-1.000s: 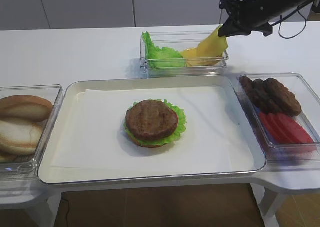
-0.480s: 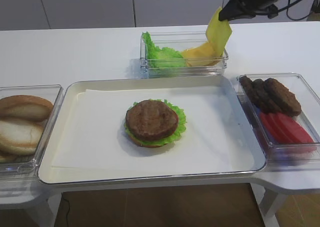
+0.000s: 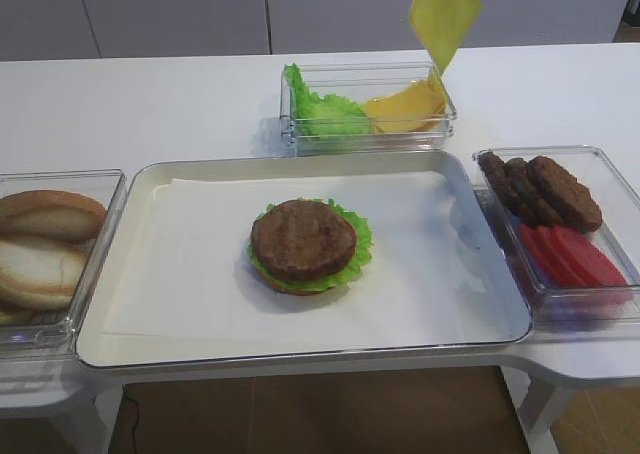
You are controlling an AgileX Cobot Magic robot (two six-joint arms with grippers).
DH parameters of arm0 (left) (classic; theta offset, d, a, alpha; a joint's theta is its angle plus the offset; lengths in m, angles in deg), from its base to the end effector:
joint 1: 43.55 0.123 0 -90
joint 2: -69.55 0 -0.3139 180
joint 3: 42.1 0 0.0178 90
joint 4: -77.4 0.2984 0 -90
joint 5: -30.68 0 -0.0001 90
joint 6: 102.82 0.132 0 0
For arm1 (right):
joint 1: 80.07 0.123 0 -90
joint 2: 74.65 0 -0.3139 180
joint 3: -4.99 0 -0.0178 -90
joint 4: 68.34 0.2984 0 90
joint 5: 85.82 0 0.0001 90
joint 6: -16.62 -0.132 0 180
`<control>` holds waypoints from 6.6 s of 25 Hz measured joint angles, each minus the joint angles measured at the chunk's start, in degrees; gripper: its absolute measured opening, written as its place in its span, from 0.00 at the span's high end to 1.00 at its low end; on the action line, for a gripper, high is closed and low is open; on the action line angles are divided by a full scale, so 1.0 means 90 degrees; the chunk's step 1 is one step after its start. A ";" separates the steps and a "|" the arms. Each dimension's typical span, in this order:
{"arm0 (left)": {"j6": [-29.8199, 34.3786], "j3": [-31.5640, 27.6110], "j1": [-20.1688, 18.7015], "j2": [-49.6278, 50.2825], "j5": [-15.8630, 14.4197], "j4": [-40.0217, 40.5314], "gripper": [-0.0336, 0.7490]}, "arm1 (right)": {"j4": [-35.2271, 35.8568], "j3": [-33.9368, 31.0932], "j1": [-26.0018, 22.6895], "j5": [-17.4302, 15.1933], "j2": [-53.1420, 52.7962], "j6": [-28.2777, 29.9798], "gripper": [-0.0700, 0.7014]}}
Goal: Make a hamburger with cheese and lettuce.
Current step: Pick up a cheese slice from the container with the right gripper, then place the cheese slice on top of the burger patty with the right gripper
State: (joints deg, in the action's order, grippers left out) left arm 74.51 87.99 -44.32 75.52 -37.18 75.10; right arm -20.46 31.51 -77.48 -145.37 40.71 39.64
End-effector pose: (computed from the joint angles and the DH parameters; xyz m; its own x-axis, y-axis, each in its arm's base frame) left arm 0.0344 -0.0054 0.2644 -0.5568 -0.0542 -0.8289 0.0100 0.9974 -0.0719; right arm 0.4964 0.1070 0.3555 -0.7840 0.0483 -0.6188 -0.3824 0.7478 0.5428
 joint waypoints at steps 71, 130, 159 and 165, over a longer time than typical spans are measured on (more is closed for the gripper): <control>0.0000 0.0000 0.0000 0.0000 0.0000 0.0000 0.44 | -0.1022 -0.2548 0.2971 0.0595 -0.0598 0.0625 0.91; 0.0000 0.0000 0.0000 0.0000 0.0000 0.0000 0.44 | -0.1363 -0.2573 0.2971 0.0974 -0.0100 0.0009 0.91; 0.0000 0.0000 0.0000 0.0000 0.0000 0.0000 0.44 | -0.3479 -0.2150 0.2971 0.0937 -0.0589 -0.1372 0.27; 0.0000 0.0000 0.0000 0.0000 0.0000 0.0000 0.44 | -0.4596 -0.2150 0.2847 0.0385 -0.0707 -0.2413 0.30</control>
State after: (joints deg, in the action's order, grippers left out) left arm 74.51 87.99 -44.32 75.52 -37.18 75.10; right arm -61.82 12.16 -51.86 -141.91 34.34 17.92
